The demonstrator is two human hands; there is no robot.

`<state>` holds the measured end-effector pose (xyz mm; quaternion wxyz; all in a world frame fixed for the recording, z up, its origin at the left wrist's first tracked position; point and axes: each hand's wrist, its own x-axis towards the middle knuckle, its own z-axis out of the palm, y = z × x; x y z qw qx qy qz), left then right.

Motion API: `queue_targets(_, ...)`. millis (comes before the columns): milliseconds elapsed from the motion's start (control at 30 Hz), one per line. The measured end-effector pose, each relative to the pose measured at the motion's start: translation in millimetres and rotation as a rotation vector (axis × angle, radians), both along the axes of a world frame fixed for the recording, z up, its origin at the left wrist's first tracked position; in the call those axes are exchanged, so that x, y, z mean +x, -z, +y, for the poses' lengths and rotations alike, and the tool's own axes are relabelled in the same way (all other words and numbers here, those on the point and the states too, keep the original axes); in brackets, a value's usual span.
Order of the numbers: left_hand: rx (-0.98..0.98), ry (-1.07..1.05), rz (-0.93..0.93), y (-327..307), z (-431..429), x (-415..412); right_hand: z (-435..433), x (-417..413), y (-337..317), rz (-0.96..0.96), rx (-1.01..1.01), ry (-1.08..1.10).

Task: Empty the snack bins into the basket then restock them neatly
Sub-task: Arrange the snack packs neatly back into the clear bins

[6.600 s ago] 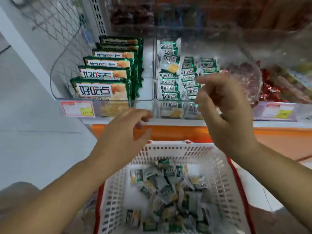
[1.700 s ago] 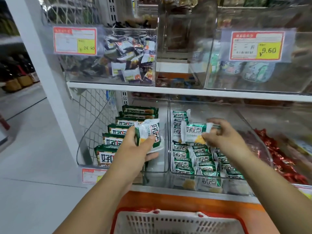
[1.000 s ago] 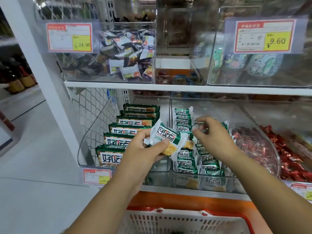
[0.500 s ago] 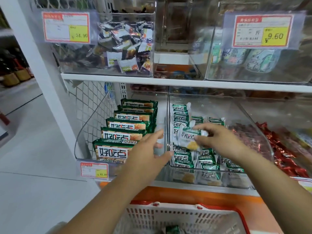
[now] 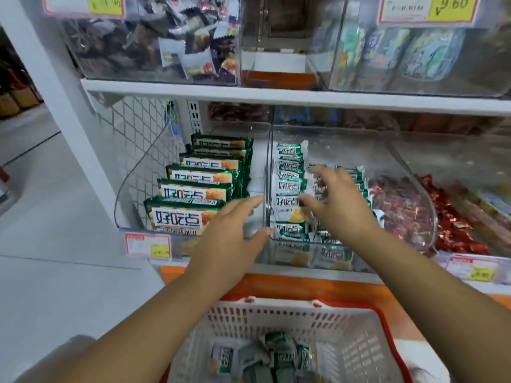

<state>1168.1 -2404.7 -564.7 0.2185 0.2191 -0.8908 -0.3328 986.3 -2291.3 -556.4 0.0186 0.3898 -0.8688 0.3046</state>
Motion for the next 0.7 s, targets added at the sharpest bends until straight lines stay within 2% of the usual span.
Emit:
queue_targets(100, -0.005, -0.025, 0.143, 1.4, 10.7, 21.5, 26.1, 27.5, -17.2, 0.119, -0.293, -0.062)
queue_targets(167, -0.020, 0.038, 0.101, 15.2, 20.1, 37.4, 50.6, 53.0, -9.9, 0.086, -0.369, -0.192)
queue_targets(233, 0.000, 0.144, -0.110, 42.4, 28.4, 52.1, 75.6, 79.1, 21.4, 0.003, -0.256, -0.308)
queue_targets(300, 0.030, 0.251, -0.363, 82.3, 32.4, 62.9, 97.0, 96.8, 69.7, -0.096, -0.005, -0.345)
queue_targets(367, 0.092, 0.284, -0.548, 128.8, 34.8, 70.9, 115.3, 101.7, 126.9, -0.281, 0.256, -0.291)
queue_targets(467, 0.201, 0.203, -0.680, 201.1, 38.2, 79.1, 139.2, 94.4, 212.9, -0.519, 0.533, -0.134)
queue_targets(600, 0.438, -0.013, -0.739, 276.1, 46.3, 84.9, 143.0, 89.1, 293.7, -0.720, 0.599, 0.045)
queue_targets(700, 0.545, -0.141, -0.754, 311.6, 55.7, 88.0, 127.6, 86.6, 331.5, -0.815, 0.516, 0.189)
